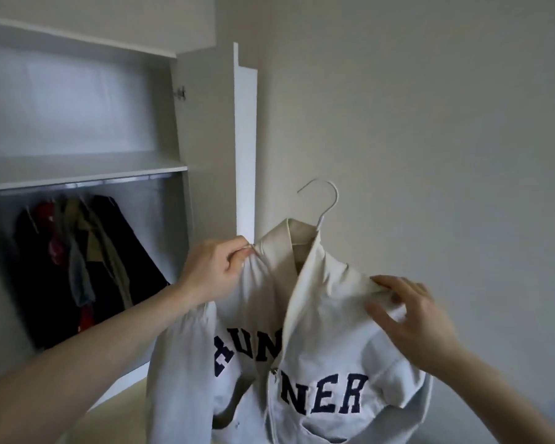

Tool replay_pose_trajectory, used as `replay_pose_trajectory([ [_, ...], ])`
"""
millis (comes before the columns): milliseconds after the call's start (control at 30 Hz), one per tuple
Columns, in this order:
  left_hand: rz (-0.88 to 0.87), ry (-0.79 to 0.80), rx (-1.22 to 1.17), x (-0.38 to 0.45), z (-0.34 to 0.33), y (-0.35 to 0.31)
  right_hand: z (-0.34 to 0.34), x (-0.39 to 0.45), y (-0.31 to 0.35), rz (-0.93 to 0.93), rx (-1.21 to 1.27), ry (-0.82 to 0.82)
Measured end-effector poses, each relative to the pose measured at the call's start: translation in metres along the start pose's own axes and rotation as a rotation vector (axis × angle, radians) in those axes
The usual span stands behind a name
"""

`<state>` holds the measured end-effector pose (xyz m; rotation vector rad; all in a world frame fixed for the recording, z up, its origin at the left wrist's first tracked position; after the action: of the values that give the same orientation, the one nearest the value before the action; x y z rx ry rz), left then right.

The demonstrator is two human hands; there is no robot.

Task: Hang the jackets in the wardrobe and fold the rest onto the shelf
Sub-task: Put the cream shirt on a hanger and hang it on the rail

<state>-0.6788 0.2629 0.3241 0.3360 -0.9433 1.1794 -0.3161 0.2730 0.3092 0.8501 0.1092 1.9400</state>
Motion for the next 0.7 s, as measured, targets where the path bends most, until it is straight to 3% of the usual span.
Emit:
replay_pose_trajectory([
  [200, 0.126, 0.025, 0.124, -0.038, 0.034, 0.052, -0.058, 0.04, 0.021, 0.096, -0.104, 0.357],
  [300, 0.199, 0.054, 0.133, -0.05, 0.048, 0.087, -0.092, 0.055, 0.047, 0.209, -0.016, 0.49],
  [533, 0.294, 0.098, -0.022, -0.053, 0.062, 0.189, -0.184, 0.097, 0.111, 0.18, 0.379, 0.588],
  [700, 0.324, 0.14, 0.044, -0.048, 0.059, 0.27, -0.245, 0.132, 0.153, 0.059, 0.544, 0.551],
])
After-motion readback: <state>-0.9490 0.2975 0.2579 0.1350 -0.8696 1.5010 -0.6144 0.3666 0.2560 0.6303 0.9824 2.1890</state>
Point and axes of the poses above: each hand's wrist, its own x-axis towards the middle knuckle, its own z-axis out of the back of the hand, y = z × x, the point moved 3 cm from there along x, towards the middle knuckle, and after that the axes turned 2 degrees about -x, right-handed, at the moved point
